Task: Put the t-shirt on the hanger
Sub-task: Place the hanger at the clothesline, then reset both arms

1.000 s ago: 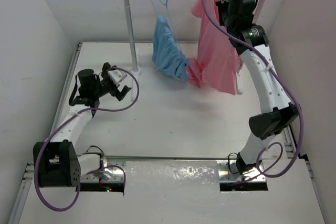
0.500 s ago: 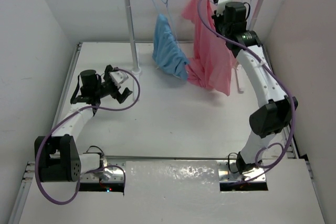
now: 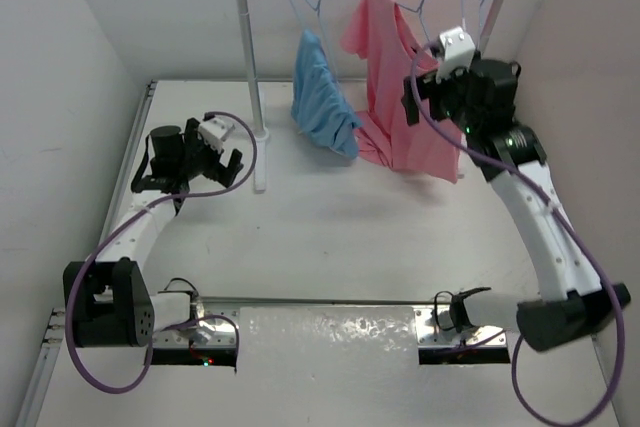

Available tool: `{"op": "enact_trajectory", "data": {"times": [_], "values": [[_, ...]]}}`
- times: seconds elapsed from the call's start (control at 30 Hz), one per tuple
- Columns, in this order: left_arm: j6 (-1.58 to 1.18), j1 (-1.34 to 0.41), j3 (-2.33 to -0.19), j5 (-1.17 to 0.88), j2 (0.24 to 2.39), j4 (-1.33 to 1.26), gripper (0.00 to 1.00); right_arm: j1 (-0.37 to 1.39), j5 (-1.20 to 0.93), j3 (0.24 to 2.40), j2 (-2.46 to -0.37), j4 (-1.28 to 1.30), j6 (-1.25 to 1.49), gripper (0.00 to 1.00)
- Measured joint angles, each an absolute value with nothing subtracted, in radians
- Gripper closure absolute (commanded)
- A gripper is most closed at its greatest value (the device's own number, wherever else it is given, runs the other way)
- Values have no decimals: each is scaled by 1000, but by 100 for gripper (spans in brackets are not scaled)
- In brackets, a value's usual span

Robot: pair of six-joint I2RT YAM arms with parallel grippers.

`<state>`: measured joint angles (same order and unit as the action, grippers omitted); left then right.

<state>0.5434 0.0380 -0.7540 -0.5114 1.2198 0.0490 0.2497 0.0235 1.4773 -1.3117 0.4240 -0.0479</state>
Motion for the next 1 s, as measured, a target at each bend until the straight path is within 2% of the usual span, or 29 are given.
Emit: {"op": "enact_trajectory", "data": {"times": [0.13, 0.27, 0.4, 0.53, 0.67, 1.0], "values": [[432, 38, -794, -358, 1203, 75, 0, 251, -73, 1145, -1078, 300, 10, 1], [331, 39, -776, -199, 1158, 72, 0, 251, -217, 842, -928, 125, 104, 1], [279, 39, -720, -99, 1141, 49, 0, 253, -259, 547, -912, -57, 218, 1], [253, 39, -612, -23, 1139, -5, 0, 252, -181, 315, -977, -165, 317, 1], [228, 39, -540, 9, 1140, -27, 0, 252, -88, 202, -1007, -208, 380, 1], [200, 39, -525, 19, 1147, -97, 0, 251, 212, 149, -1002, -322, 351, 1]]}}
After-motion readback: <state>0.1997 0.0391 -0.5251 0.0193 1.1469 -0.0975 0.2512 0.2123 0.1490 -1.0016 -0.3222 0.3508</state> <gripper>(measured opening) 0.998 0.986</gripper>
